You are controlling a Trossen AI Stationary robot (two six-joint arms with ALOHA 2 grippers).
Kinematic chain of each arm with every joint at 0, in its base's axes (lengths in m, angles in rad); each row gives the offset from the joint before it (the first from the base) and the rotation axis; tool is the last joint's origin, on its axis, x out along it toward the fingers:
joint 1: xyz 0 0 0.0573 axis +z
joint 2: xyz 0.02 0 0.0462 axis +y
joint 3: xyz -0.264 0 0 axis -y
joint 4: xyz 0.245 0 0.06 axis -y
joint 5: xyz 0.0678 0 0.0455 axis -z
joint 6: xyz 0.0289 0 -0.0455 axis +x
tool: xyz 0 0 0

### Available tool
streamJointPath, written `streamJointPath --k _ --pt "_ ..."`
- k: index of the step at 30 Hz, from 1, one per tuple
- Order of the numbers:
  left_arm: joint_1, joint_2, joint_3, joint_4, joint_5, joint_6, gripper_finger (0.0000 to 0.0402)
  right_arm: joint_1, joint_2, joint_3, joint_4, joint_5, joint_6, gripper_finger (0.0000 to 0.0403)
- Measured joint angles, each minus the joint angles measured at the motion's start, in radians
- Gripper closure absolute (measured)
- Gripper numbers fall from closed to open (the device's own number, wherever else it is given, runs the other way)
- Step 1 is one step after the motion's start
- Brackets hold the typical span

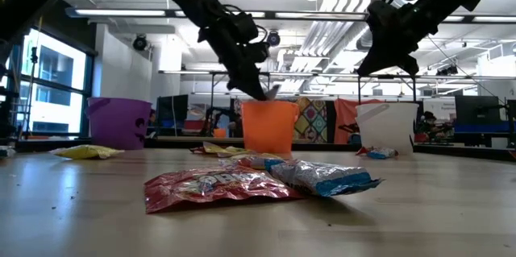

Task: Organize candy in baskets
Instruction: Put the white chocolate into the orange bucket, then put the red candy into the violet bucket

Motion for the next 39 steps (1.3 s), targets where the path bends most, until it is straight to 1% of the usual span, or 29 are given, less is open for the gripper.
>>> streamJointPath --k 6,12,20,23,25,27,33,34,39 --pt "0.011 0.036 0.054 0.012 -0.005 -0.046 0.0394 0.0 0.0 0.0 0.005 -0.001 0.02 0.0403" --pt "0.01 0.031 0.061 0.014 -0.004 -0.038 0.0362 0.0 0.0 0.0 0.005 -0.002 0.003 0.0403" --pt "0.004 0.029 0.061 0.017 -0.003 -0.114 0.0317 0.0 0.0 0.0 0.005 -0.002 -0.038 0.0403" --pt "-0.002 0.024 0.061 0.01 -0.006 -0.082 0.0311 0.0 0.0 0.0 0.025 -0.005 -0.047 0.0403" --pt "-0.01 0.016 0.06 0.012 -0.015 -0.063 0.0312 0.0 0.0 0.0 0.049 -0.014 -0.056 0.0403" --pt "-0.017 0.009 0.06 0.017 -0.032 -0.051 0.0322 0.0 0.0 0.0 0.08 -0.03 -0.074 0.0403" --pt "-0.04 -0.014 0.06 0.028 -0.117 0.015 0.0389 0.0 0.0 0.0 0.119 -0.025 -0.144 0.0403" --pt "-0.041 -0.022 0.059 0.028 -0.125 0.016 0.0395 0.0 0.0 0.0 0.119 -0.025 -0.148 0.0403" --pt "-0.06 -0.076 0.059 0.123 -0.161 -0.017 0.0399 0.0 0.0 0.0 0.12 -0.023 -0.172 0.0403"
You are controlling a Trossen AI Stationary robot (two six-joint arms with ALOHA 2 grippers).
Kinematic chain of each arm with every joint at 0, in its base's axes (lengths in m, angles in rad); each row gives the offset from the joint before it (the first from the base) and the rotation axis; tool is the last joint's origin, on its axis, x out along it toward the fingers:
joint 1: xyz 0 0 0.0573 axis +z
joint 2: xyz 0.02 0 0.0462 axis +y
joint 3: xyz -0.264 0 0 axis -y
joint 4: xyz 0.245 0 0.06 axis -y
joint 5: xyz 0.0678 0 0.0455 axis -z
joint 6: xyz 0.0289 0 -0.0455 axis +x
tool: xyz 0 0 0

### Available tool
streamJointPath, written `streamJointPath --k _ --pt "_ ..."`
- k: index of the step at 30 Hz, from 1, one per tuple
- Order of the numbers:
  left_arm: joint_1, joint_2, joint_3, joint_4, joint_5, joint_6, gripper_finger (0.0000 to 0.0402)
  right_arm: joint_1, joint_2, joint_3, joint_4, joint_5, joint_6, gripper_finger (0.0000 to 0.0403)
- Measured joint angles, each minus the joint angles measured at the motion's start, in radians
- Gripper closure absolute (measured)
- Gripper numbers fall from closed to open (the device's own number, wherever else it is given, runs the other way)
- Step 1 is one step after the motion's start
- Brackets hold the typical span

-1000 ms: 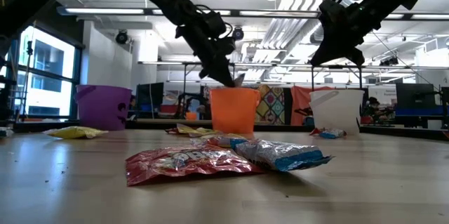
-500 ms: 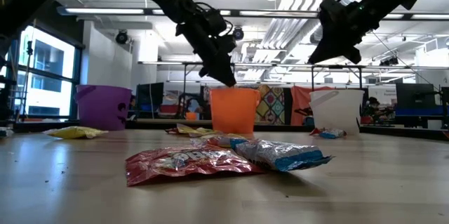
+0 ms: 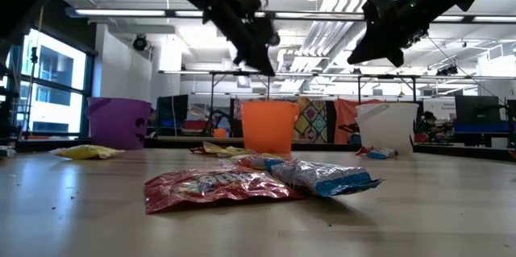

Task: Organize candy in baskets
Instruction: Put the red candy into the violet bucket

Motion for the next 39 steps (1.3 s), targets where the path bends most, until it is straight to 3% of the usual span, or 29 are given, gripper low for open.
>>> streamJointPath --k 8,17,23,30,35,39 --pt "-0.072 -0.098 -0.056 0.124 -0.092 -0.037 0.0401 0.0 0.0 0.0 0.034 0.001 0.0 0.0403" --pt "-0.16 -0.264 -0.417 0.463 -0.171 -0.15 0.0401 0.011 -0.001 0.0 0.015 -0.011 0.02 0.0403" --pt "-0.196 -0.429 -0.681 0.547 -0.177 -0.223 0.0401 0.073 -0.001 0.0 -0.107 -0.029 0.089 0.0403" --pt "-0.21 -0.64 -0.912 0.546 -0.211 -0.284 0.0401 0.226 -0.001 0.0 -0.292 -0.222 0.378 0.0403" --pt "-0.202 -0.774 -1.039 0.543 -0.224 -0.314 0.0401 0.398 0.001 0.0 -0.451 -0.28 0.637 0.0401" --pt "-0.182 -0.844 -1.094 0.541 -0.225 -0.325 0.0401 0.543 0.001 0.0 -0.584 -0.289 0.871 0.0365"
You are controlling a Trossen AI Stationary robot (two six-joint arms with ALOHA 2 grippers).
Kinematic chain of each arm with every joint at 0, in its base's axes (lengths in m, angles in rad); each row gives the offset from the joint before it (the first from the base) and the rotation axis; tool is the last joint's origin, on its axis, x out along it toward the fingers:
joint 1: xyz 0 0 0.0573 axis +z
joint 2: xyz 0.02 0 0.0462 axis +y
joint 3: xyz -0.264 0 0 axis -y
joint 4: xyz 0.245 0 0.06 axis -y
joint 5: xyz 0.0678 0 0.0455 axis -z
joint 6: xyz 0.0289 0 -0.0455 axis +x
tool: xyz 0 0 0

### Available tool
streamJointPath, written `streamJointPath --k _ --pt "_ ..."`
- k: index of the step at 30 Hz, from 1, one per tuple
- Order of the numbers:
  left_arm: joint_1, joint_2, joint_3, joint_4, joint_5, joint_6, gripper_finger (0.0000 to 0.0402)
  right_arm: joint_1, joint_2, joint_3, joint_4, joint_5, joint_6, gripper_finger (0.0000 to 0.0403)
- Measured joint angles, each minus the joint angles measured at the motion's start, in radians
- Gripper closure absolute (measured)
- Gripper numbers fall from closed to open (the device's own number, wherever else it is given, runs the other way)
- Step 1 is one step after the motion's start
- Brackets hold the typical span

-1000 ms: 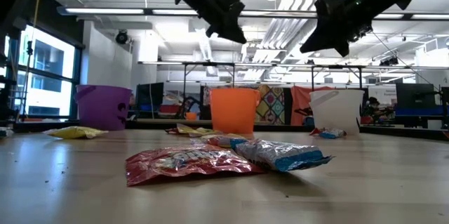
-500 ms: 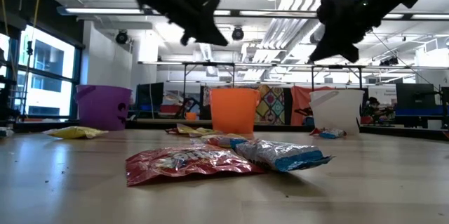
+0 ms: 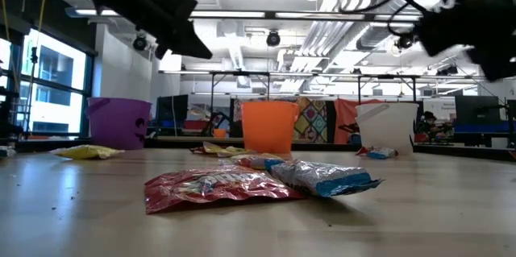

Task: Organize candy in baskets
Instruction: Put the red candy into the violet bucket

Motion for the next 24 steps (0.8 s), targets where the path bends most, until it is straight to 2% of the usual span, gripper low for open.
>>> streamJointPath --k 5,8,11,14,19,24 --pt "0.029 -0.046 -0.027 -0.001 0.001 0.017 0.0401 0.097 0.018 0.0 -0.091 0.079 0.199 0.0269" --pt "0.046 -0.05 -0.029 -0.002 0.017 0.025 0.0401 0.111 0.058 0.0 -0.133 0.133 0.242 0.0213" --pt "0.06 -0.05 -0.029 -0.001 0.065 0.039 0.0401 0.11 0.12 0.0 -0.138 0.164 0.248 0.0175" --pt "0.067 -0.05 -0.029 -0.019 0.089 0.066 0.0401 0.096 0.19 0.0 -0.135 0.174 0.24 0.0157" --pt "0.081 -0.05 -0.048 -0.031 0.114 0.078 0.0401 0.044 0.3 0.0 -0.106 0.168 0.229 0.0153" --pt "0.091 -0.051 -0.076 -0.023 0.182 0.074 0.0401 0.013 0.392 0.0 -0.035 0.084 0.175 0.0153"
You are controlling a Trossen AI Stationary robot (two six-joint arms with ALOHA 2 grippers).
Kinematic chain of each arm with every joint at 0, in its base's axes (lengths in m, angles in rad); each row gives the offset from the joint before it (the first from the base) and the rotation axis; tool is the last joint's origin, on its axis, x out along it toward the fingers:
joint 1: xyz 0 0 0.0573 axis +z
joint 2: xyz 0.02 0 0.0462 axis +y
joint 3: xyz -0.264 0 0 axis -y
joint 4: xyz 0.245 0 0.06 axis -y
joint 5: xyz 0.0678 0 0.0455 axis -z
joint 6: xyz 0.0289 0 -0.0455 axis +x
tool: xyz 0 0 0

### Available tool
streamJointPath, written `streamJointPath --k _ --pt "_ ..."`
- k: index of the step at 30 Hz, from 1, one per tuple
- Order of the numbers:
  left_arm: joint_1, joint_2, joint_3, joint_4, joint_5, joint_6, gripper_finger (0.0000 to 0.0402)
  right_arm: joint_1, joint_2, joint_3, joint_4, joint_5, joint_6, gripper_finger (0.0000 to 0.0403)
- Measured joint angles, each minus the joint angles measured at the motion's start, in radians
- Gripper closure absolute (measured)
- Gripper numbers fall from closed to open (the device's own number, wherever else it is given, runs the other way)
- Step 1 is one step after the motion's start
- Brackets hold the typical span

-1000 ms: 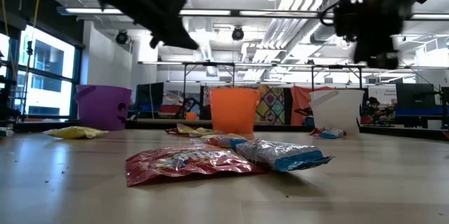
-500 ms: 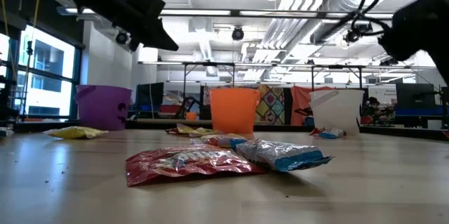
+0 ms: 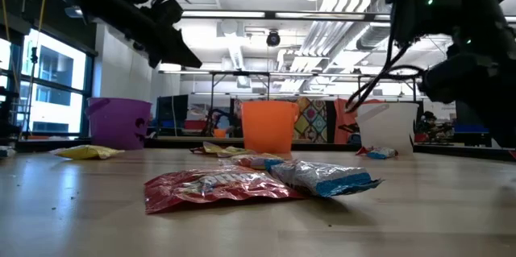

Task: Organize candy in baskets
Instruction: Put the red candy into the violet bucket

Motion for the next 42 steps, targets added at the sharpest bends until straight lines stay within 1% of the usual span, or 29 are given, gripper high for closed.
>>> streamJointPath --k 2,5,8,11,17,18,19,22,24,27,30,32,36,38,42 --pt "0.0 -0.009 -0.01 -0.005 0.013 -0.002 0.0401 -0.001 0.032 0.0 0.016 -0.024 -0.02 0.0153" --pt "0.0 -0.032 -0.022 -0.003 0.015 -0.002 0.0401 -0.001 0.074 0.0 0.008 -0.028 -0.022 0.0157" --pt "0.001 -0.062 -0.032 -0.001 0.011 -0.002 0.0401 -0.001 0.116 0.0 -0.009 -0.024 -0.024 0.0182" --pt "0.011 -0.086 -0.033 -0.024 0.009 -0.001 0.0401 -0.001 0.15 0.0 -0.013 -0.022 -0.031 0.0233" --pt "0.042 -0.148 -0.034 -0.067 0.007 0.004 0.0401 -0.001 0.157 0.013 -0.012 -0.014 -0.032 0.0373" --pt "0.047 -0.161 -0.034 -0.073 0.008 0.005 0.0401 -0.001 0.153 0.029 -0.015 -0.004 -0.041 0.0386" --pt "0.051 -0.174 -0.034 -0.08 0.008 0.004 0.0401 -0.001 0.148 0.046 -0.021 0.004 -0.053 0.0391" --pt "0.058 -0.217 -0.034 -0.112 0.009 0.005 0.0401 -0.012 0.135 0.118 -0.022 0.048 -0.09 0.0379" --pt "0.059 -0.245 -0.034 -0.131 0.009 0.005 0.0401 -0.031 0.129 0.181 0.01 0.1 -0.139 0.0377" --pt "0.059 -0.287 -0.034 -0.161 0.009 0.005 0.0401 -0.074 0.134 0.272 0.088 0.192 -0.243 0.0389" --pt "0.058 -0.329 -0.034 -0.171 -0.001 0.005 0.0401 -0.134 0.16 0.368 0.208 0.283 -0.357 0.0397" --pt "0.058 -0.359 -0.034 -0.171 -0.017 0.0 0.0401 -0.179 0.192 0.436 0.302 0.315 -0.443 0.0397" --pt "0.058 -0.42 -0.033 -0.209 -0.044 -0.005 0.0401 -0.26 0.299 0.591 0.477 0.326 -0.623 0.0399" --pt "0.058 -0.452 -0.033 -0.238 -0.056 -0.009 0.0401 -0.293 0.367 0.673 0.526 0.3 -0.698 0.04" --pt "0.058 -0.526 -0.033 -0.297 -0.106 -0.013 0.0401 -0.341 0.492 0.835 0.565 0.221 -0.794 0.0401"
